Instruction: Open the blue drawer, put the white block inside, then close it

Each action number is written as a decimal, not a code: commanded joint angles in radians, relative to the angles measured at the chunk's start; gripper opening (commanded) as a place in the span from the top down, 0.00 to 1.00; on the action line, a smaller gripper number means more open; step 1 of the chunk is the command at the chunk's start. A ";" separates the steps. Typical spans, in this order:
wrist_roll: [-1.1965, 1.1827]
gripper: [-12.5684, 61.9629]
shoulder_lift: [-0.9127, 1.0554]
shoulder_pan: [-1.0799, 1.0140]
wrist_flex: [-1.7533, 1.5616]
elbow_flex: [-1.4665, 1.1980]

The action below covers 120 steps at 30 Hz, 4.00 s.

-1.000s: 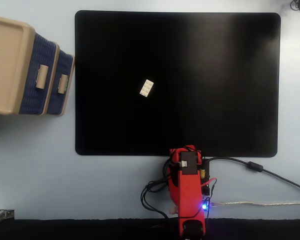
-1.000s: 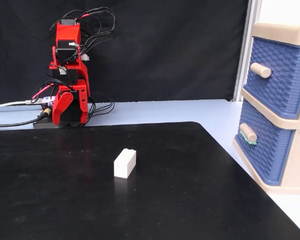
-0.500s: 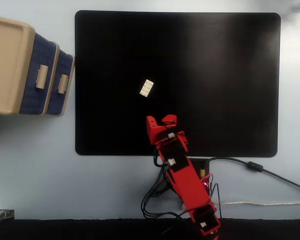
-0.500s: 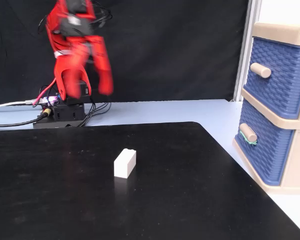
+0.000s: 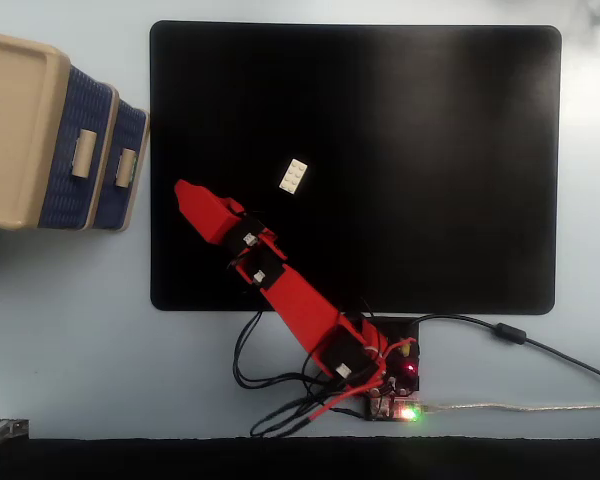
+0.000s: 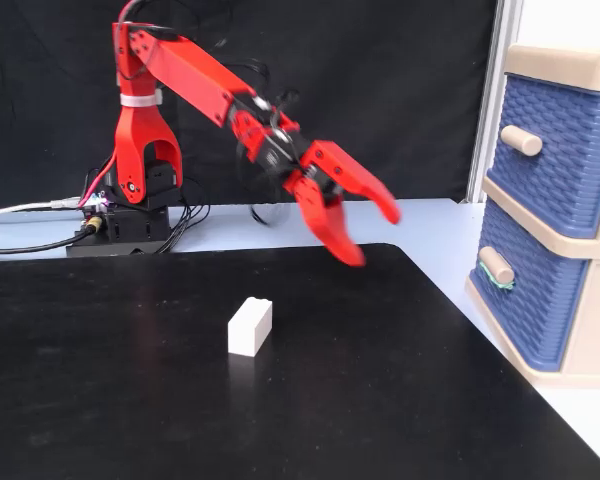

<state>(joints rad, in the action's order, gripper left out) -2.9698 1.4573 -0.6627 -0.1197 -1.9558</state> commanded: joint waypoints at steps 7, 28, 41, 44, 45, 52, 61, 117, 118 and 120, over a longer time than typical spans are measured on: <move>-0.067 0.38 -0.296 0.015 -0.551 0.106; -0.061 0.58 -0.538 0.097 -0.368 0.560; -0.066 0.94 -0.483 0.089 -0.104 0.505; -0.066 0.94 -0.356 0.074 -0.104 0.305; -0.066 0.94 -0.302 0.063 -0.106 0.230; -0.066 0.94 0.046 0.012 -0.112 -0.224; -0.058 0.37 0.078 -0.021 -0.057 -0.207; 0.624 0.94 -0.046 -0.466 1.505 0.742; 0.617 0.94 -0.003 -0.462 1.575 0.815; 0.578 0.94 0.034 -0.453 1.681 0.945</move>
<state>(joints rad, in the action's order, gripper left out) -2.3501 1.3944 -1.1106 1.4557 -1.0891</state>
